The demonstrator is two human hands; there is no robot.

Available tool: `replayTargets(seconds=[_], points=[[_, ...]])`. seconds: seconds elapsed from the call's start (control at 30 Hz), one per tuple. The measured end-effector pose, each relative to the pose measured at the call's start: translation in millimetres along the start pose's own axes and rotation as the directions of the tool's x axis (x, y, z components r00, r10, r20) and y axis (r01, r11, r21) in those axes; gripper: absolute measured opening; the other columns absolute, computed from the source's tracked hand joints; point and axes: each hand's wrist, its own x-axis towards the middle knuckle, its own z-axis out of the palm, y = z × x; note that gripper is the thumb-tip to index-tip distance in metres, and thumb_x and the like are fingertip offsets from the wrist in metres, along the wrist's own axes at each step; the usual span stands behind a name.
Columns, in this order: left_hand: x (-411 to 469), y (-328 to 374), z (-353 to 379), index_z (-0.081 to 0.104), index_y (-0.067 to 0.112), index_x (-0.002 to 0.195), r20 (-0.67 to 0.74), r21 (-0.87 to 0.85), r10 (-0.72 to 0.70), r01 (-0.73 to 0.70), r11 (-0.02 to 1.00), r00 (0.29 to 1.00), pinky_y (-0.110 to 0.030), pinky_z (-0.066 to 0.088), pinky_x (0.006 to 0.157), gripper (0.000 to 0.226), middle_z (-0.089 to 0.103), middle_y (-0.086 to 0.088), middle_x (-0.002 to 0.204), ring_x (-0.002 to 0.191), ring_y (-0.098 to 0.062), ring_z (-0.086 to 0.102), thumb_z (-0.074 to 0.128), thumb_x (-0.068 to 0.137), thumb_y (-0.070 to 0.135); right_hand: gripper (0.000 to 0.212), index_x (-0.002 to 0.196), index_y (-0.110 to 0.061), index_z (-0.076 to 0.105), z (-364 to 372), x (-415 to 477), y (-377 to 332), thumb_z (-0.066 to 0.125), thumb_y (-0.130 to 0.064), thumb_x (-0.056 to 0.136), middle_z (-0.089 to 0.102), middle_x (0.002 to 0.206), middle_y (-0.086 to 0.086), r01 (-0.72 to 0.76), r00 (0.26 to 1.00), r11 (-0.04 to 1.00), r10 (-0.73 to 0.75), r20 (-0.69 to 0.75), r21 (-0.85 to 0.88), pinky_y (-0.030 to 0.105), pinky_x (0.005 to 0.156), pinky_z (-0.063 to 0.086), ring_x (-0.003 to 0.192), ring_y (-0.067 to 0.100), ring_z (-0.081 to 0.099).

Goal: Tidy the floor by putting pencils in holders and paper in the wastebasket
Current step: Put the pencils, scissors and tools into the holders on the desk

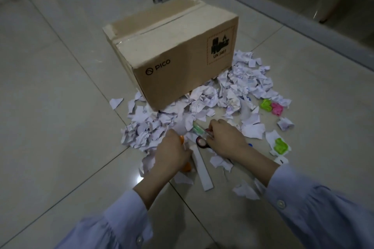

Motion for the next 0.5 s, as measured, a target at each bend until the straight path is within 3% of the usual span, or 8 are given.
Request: replayTargets(seconds=[0.13, 0.23, 0.33, 0.5], points=[[-1, 0, 3, 0.046, 0.008, 0.096, -0.002, -0.003, -0.016, 0.016, 1.000, 1.000, -0.025, 0.034, 0.053, 0.037, 0.056, -0.007, 0.089, 0.085, -0.026, 0.059, 0.071, 0.077, 0.026, 0.037, 0.110, -0.011, 0.045, 6, 0, -4, 0.057, -0.039, 0.088, 0.048, 0.106, 0.010, 0.021, 1.000, 1.000, -0.021, -0.011, -0.021, 0.037, 0.070, 0.048, 0.092, 0.031, 0.055], [2, -1, -1, 0.046, 0.011, 0.088, 0.033, 0.031, -0.019, 0.018, 0.999, 0.999, -0.020, 0.028, 0.046, 0.034, 0.048, -0.003, 0.081, 0.074, -0.018, 0.048, 0.074, 0.075, 0.026, 0.036, 0.114, -0.009, 0.043, 10, 0, -6, 0.060, -0.029, 0.088, 0.046, 0.115, 0.015, 0.041, 0.999, 0.998, -0.040, 0.015, -0.047, 0.036, 0.068, 0.044, 0.094, 0.034, 0.054], [2, -1, -7, 0.050, 0.010, 0.085, 0.077, 0.045, -0.020, 0.017, 0.999, 0.997, -0.028, 0.042, 0.060, 0.033, 0.053, -0.005, 0.083, 0.077, -0.019, 0.050, 0.076, 0.073, 0.027, 0.031, 0.112, -0.006, 0.044, 9, 3, -6, 0.059, -0.018, 0.088, 0.046, 0.116, 0.018, 0.042, 0.999, 0.999, -0.042, 0.030, -0.005, 0.033, 0.068, 0.036, 0.096, 0.036, 0.053], [-3, -4, -18, 0.053, 0.009, 0.097, 0.148, -0.108, -0.056, 0.072, 0.992, 0.987, -0.040, 0.053, 0.076, 0.038, 0.061, -0.010, 0.090, 0.086, -0.024, 0.060, 0.068, 0.081, 0.040, 0.041, 0.096, -0.011, 0.041, -1, 4, -7, 0.065, -0.042, 0.085, 0.046, 0.099, 0.012, 0.022, 0.997, 0.999, -0.025, 0.069, 0.048, 0.031, 0.064, 0.033, 0.089, 0.028, 0.048]])
